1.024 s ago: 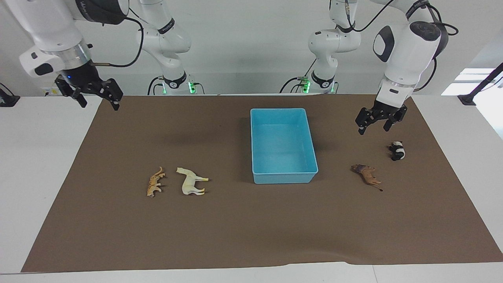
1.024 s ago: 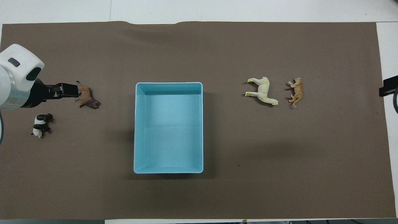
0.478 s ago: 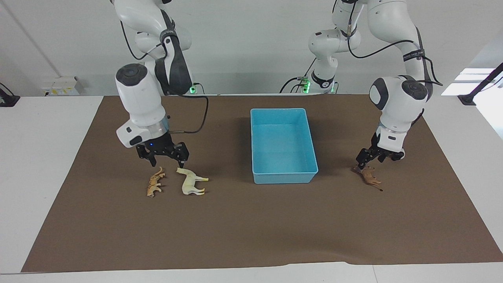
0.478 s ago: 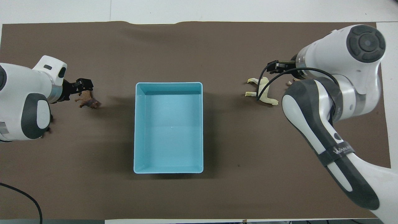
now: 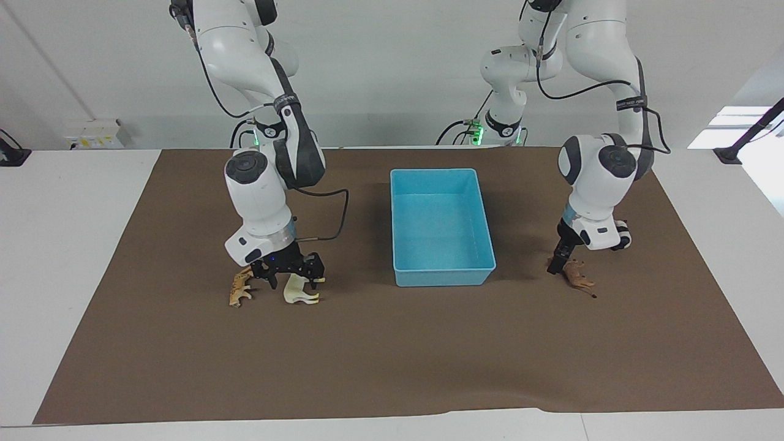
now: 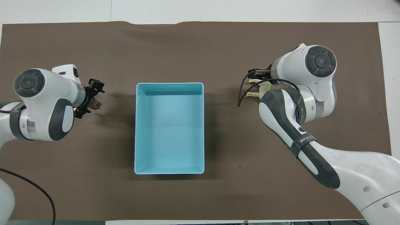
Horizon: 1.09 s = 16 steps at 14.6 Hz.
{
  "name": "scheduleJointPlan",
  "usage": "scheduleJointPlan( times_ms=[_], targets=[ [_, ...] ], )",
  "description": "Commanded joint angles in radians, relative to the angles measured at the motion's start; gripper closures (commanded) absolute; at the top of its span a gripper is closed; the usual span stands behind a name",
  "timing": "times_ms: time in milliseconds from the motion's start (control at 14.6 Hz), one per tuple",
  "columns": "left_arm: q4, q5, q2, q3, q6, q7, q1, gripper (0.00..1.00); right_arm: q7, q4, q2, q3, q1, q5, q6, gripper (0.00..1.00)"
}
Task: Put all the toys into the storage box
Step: 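Grasp the white horse with the right gripper while the left gripper lifts the lion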
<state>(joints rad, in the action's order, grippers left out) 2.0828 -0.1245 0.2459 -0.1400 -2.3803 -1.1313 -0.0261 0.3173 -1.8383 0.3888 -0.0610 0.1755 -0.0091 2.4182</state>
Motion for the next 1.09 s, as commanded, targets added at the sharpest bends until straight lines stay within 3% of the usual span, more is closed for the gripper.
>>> scheduleJointPlan(
  times_ms=[0,273,410,546,615,683,751,820,956,1024],
  targets=[
    [0.003,-0.043,0.023,0.011,-0.027,-0.068,-0.006,0.0,-0.059,-0.077,-0.01,0.0,-0.007,0.012,0.053,0.0],
    [0.005,-0.046,0.023,0.011,-0.033,-0.067,-0.044,0.0,-0.095,-0.119,-0.018,0.0,-0.017,0.012,0.067,0.0],
    [0.008,-0.046,0.023,0.011,-0.045,-0.065,-0.061,0.0,-0.087,-0.162,-0.022,0.0,-0.016,0.012,0.134,0.0],
    [0.011,-0.046,0.023,0.011,-0.066,-0.068,-0.06,0.0,-0.089,-0.182,-0.022,0.0,-0.013,0.012,0.157,0.05],
    [0.011,-0.046,0.024,0.011,-0.066,-0.068,-0.057,0.11,-0.09,-0.183,-0.022,0.0,-0.013,0.012,0.159,0.15],
    [0.013,-0.046,0.023,0.011,-0.068,-0.068,-0.057,0.23,-0.095,-0.183,-0.022,0.0,-0.013,0.009,0.157,0.45],
    [0.013,-0.046,0.023,0.011,-0.066,-0.068,-0.057,0.39,-0.093,-0.182,-0.022,0.0,-0.011,0.008,0.154,0.99],
    [0.013,-0.046,0.023,0.011,-0.066,-0.067,-0.057,0.55,-0.093,-0.179,-0.022,0.0,-0.01,0.008,0.148,1.0],
    [0.007,-0.046,0.023,0.011,-0.057,-0.065,-0.055,1.0,-0.095,-0.158,-0.022,0.001,-0.011,-0.003,0.111,1.0],
    [-0.006,-0.046,0.023,0.011,-0.053,-0.065,-0.055,1.0,-0.093,-0.125,-0.022,0.004,-0.004,-0.012,0.06,1.0]
  ],
)
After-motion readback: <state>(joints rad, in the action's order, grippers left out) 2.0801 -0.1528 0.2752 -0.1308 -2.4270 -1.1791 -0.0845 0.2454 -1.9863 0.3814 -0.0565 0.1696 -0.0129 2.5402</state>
